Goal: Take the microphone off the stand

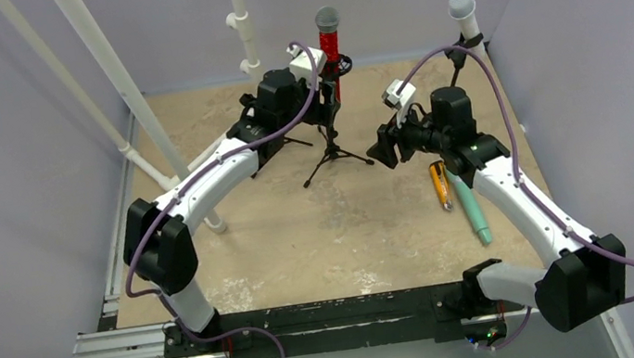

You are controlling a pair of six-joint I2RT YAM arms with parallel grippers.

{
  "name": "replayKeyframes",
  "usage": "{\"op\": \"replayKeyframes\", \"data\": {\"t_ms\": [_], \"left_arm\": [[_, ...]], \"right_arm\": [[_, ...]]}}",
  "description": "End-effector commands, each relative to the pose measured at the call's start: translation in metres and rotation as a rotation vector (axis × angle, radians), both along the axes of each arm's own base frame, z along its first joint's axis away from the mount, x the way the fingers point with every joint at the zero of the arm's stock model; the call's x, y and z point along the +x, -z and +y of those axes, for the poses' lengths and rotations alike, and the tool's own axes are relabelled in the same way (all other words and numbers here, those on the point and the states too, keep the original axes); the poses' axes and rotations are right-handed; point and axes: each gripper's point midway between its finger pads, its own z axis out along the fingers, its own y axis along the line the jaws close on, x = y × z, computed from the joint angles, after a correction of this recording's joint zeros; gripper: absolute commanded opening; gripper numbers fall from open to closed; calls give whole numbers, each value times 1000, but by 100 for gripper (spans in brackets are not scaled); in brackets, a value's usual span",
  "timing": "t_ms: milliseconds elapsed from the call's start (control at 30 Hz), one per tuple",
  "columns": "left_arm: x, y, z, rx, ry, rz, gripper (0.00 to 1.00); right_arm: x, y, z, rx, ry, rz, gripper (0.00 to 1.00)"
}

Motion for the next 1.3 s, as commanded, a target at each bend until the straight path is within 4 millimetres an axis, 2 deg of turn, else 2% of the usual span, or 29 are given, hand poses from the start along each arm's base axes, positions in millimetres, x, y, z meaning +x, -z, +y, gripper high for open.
{"op": "replayKeyframes", "data": {"t_ms": [0, 200, 433, 700, 800, 1033, 1100, 1200, 1267], "left_arm": [[8, -29, -13, -35, 27, -88, 66], [15, -38, -14, -30, 15, -115, 64], [19, -45, -17, -13, 29, -145, 51], [26, -57, -15, 4, 15, -190, 51], [28, -64, -15, 12, 15, -208, 48], [26, -67, -15, 21, 29, -216, 29], [24, -66, -17, 22, 47, -210, 20], [16, -68, -20, 16, 86, -198, 0], [7, -70, -22, -1, 121, -183, 0]], "right_arm": [[3, -8, -3, -11, 11, -66, 56], [2, -5, -4, -19, 14, -69, 56], [1, -3, -5, -23, 14, -69, 56], [0, 0, -6, -30, 14, -66, 56], [-1, 0, -6, -29, 13, -69, 56], [-2, 1, -7, -33, 15, -70, 56], [-2, 1, -7, -33, 14, -71, 56], [-2, 0, -7, -32, 12, -72, 56], [-2, -3, -8, -35, 13, -76, 56]]}}
